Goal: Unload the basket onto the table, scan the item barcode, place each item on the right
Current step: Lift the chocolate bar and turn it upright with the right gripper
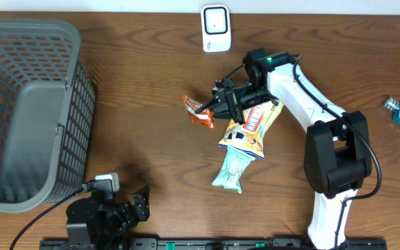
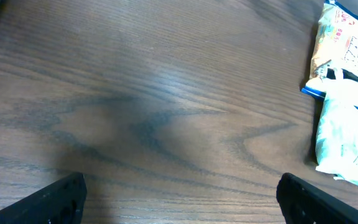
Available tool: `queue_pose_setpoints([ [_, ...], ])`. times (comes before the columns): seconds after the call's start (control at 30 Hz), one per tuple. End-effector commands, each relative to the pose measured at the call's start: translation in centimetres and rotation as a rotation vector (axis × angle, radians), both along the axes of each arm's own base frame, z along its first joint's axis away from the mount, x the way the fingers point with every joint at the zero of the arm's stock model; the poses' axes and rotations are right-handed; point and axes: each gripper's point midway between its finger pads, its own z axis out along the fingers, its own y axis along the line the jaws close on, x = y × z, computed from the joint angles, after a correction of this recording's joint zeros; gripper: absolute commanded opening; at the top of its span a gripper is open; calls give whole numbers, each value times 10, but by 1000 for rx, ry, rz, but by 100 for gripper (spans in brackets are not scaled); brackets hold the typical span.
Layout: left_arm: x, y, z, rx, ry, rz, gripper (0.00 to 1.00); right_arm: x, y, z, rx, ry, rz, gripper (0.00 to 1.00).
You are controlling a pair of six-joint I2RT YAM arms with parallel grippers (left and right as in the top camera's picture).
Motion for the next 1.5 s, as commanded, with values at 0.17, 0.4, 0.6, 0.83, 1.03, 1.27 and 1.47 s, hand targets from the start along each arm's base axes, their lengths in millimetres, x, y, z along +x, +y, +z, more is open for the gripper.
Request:
queue_pose_setpoints([
  [0.17, -2, -2, -3, -15, 16, -2, 98, 5, -25, 28, 193, -369, -58, 1],
  [0.4, -2, -2, -3, -15, 16, -2, 98, 1, -69, 11, 117, -594, -26, 1],
  [0.6, -2, -2, -3, -15, 16, -2, 98, -11, -84, -14, 94, -864, 151, 1],
  [0.83, -2, -2, -3, -15, 16, -2, 98, -14, -70, -7, 207, -1028, 167, 1],
  [1.03, -2, -2, -3, -15, 16, -3, 98, -15, -69, -6, 204, -1013, 165, 1],
  [1.27, -2, -2, -3, -15, 16, -3, 98, -13, -67, -4, 165, -888, 126, 1],
  [1.47, -2, -2, -3, -15, 16, -2, 98, -26, -89, -33, -91, -621, 233, 1],
])
